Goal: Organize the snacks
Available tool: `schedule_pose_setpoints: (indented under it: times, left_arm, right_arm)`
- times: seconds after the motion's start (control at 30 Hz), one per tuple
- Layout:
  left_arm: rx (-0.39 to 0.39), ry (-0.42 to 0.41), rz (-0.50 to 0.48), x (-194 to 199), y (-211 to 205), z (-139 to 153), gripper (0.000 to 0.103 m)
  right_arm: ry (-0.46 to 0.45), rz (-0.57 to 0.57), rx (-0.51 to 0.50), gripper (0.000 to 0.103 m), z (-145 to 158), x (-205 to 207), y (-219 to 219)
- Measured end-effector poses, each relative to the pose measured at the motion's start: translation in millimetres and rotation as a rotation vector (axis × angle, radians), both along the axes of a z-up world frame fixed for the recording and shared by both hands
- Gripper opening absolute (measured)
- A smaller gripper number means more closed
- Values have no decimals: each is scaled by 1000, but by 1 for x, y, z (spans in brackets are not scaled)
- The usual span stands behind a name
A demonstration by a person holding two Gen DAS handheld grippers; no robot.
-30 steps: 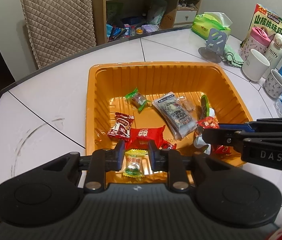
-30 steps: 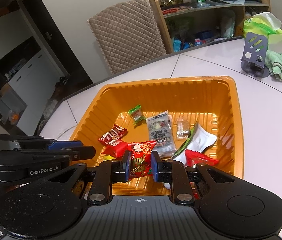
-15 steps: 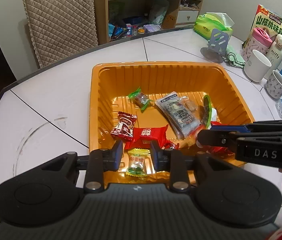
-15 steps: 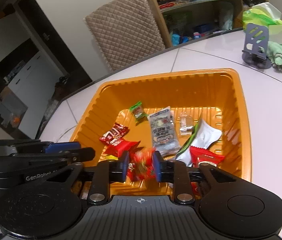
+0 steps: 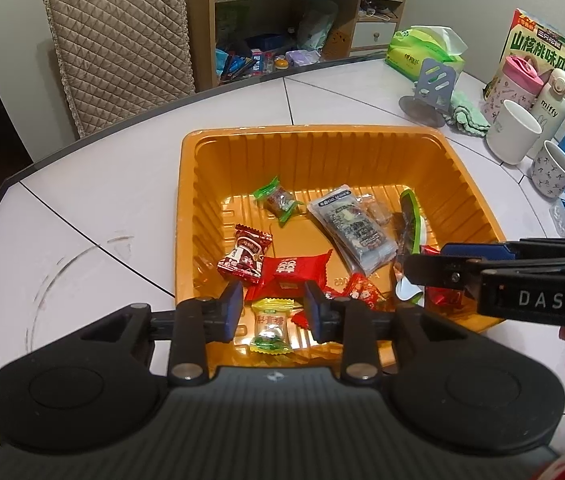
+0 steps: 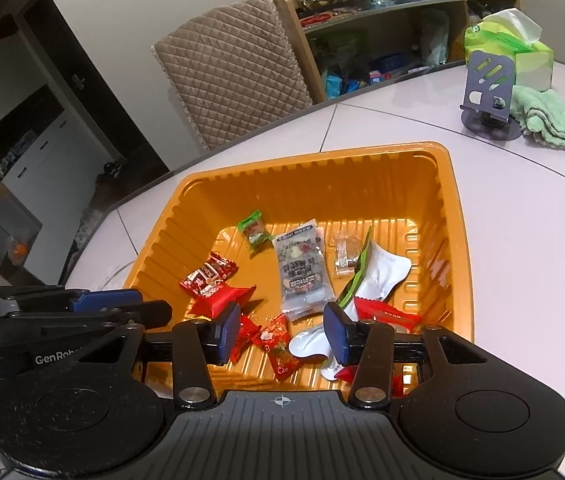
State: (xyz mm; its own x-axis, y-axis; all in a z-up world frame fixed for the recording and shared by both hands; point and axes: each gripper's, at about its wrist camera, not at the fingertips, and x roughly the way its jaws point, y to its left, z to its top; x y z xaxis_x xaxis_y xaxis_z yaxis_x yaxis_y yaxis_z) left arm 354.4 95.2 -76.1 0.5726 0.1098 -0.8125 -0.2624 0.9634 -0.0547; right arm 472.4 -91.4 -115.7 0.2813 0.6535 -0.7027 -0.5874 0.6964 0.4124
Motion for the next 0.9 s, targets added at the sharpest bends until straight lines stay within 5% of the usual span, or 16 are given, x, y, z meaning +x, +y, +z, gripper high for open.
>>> schedule_pose_setpoints:
  times: [0.37,0.6,0.9]
  left_arm:
    - [7,-20,5,-7,-10,14,33]
    - [22,-56,27,-26,-22,33,48]
    - [52,-102,66,-71,-53,68,62]
  right_arm:
    - [2,-29,13,48,7,-6,-15]
    - [-36,-77,27,72,23,-20,-37]
    - [-104,-81,31,86,49,-52,-71]
